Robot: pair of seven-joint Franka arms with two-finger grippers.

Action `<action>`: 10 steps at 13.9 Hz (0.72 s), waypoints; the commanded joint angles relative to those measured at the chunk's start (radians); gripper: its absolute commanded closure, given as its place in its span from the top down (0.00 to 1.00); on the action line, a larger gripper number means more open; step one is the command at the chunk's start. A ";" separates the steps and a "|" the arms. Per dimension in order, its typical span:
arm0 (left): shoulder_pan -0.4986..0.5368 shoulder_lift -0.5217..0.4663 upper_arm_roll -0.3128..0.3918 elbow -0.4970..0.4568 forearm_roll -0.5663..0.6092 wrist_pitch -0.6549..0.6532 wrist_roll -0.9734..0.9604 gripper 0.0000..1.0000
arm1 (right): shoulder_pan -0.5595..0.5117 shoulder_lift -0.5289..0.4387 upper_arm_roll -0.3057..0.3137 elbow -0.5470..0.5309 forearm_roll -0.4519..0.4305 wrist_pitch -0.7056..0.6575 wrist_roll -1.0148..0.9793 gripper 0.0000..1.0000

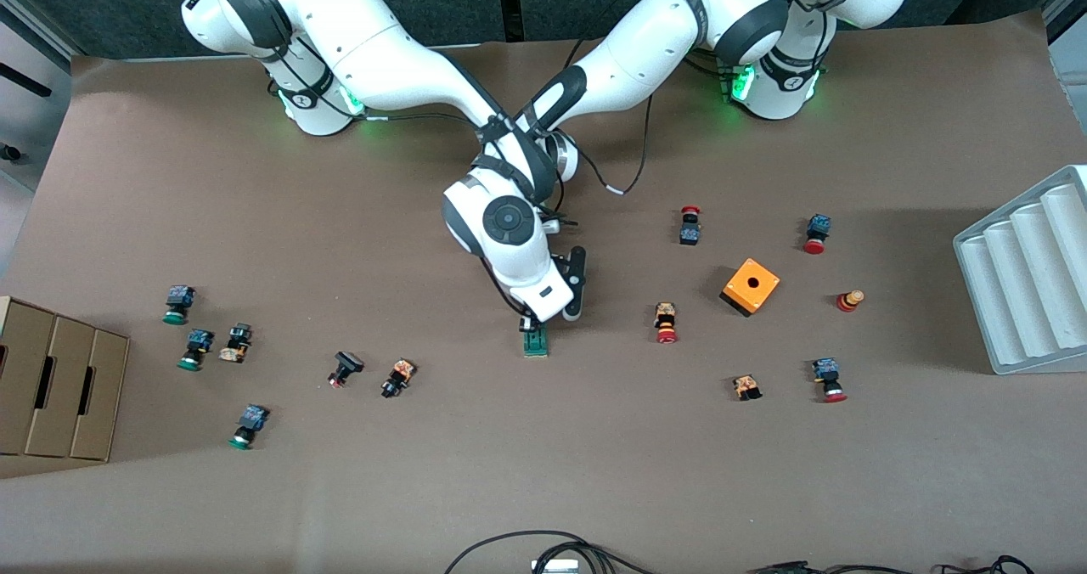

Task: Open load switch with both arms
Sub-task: 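Push the white handle toward the switch base with the right gripper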

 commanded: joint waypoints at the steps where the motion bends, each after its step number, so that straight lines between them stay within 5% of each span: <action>1: 0.004 0.008 0.012 0.005 0.016 -0.010 0.012 0.48 | 0.005 -0.030 0.010 -0.043 -0.007 -0.008 0.025 0.38; 10: 0.004 0.007 0.012 0.005 0.016 -0.010 0.012 0.48 | -0.009 -0.032 0.012 -0.065 -0.021 -0.008 0.021 0.38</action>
